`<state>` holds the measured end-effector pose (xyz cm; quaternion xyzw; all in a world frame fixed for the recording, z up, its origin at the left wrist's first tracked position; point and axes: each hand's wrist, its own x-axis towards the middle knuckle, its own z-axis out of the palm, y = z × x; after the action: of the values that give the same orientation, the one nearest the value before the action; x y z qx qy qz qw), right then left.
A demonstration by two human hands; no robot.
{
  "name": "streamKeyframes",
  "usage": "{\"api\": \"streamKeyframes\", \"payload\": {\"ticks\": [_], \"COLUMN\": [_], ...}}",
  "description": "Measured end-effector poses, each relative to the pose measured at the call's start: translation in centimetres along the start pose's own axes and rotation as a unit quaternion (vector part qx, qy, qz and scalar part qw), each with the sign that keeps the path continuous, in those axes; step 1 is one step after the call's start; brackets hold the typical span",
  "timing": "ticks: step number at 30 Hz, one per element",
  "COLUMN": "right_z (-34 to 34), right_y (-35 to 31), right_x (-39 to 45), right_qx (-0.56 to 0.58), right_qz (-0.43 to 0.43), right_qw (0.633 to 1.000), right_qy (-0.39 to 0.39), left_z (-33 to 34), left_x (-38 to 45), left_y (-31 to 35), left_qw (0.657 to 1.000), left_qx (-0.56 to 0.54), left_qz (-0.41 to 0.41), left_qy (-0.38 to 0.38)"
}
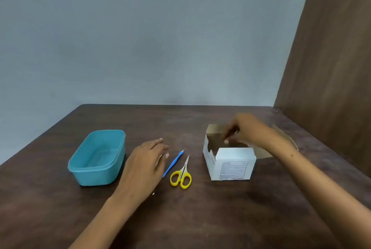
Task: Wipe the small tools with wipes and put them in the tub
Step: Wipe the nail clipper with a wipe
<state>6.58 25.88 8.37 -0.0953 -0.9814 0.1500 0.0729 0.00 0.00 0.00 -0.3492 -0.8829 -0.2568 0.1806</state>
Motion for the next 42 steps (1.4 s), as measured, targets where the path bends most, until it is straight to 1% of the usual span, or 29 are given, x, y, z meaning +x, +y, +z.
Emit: {"api": "streamKeyframes", "payload": {"ticks": [1, 3, 7, 10, 14, 16, 20, 22, 25, 29, 33, 38, 40, 42], "right_z": [0.2, 0.8, 1.7, 2.0, 2.9, 3.1, 2.5, 1.6, -0.2, -1.4, -1.0, -0.6, -0.6, -0.4], "right_y": [0.2, 0.2, 0.0, -0.8, -1.2, -1.3, -1.4, -1.3, -0.7, 0.4, 1.2, 1.4, 0.7, -0.5], "right_x": [0.3, 0.7, 1.7, 2.0, 2.1, 2.1, 1.9, 1.7, 1.0, -0.3, -1.5, -2.5, -2.9, -3.3], "right_qx": [-0.003, -0.019, -0.083, -0.133, -0.202, -0.205, -0.175, -0.133, -0.008, 0.143, 0.242, 0.283, 0.337, 0.428], "right_qz": [0.012, 0.014, 0.017, 0.01, -0.001, -0.001, -0.01, -0.006, 0.018, 0.03, 0.051, 0.033, 0.029, 0.023], "right_qw": [0.999, 0.993, 0.979, 0.969, 0.957, 0.957, 0.961, 0.971, 0.989, 0.986, 0.969, 0.958, 0.938, 0.899], "right_qy": [-0.049, -0.114, -0.186, -0.207, -0.208, -0.208, -0.214, -0.199, -0.147, -0.076, -0.022, 0.048, 0.076, 0.09], "left_z": [0.2, 0.1, 0.2, -0.2, -0.4, -0.4, -0.4, -0.3, -0.4, -0.6, -0.7, -0.9, -1.1, -1.5], "left_x": [0.1, 0.0, -0.2, -0.6, -1.1, -1.2, -1.3, -1.4, -1.4, -1.3, -1.3, -1.3, -1.3, -1.3], "left_y": [-0.3, -0.5, -0.7, -0.7, -0.5, -0.4, -0.1, -0.1, 0.0, 0.1, 0.1, 0.0, 0.0, 0.0], "left_qw": [1.0, 1.0, 1.0, 1.0, 1.0, 1.0, 0.999, 0.999, 0.999, 0.999, 0.998, 0.997, 0.997, 0.996], "left_qx": [-0.013, -0.022, -0.016, -0.019, -0.02, -0.023, -0.034, -0.037, -0.043, -0.051, -0.061, -0.072, -0.077, -0.081], "left_qz": [-0.003, -0.006, -0.005, -0.015, -0.003, -0.003, -0.001, 0.001, 0.002, -0.009, -0.018, -0.025, -0.029, -0.039], "left_qy": [-0.002, 0.0, -0.021, -0.018, -0.016, -0.019, -0.019, -0.018, -0.017, -0.011, -0.015, -0.017, -0.01, 0.002]}}
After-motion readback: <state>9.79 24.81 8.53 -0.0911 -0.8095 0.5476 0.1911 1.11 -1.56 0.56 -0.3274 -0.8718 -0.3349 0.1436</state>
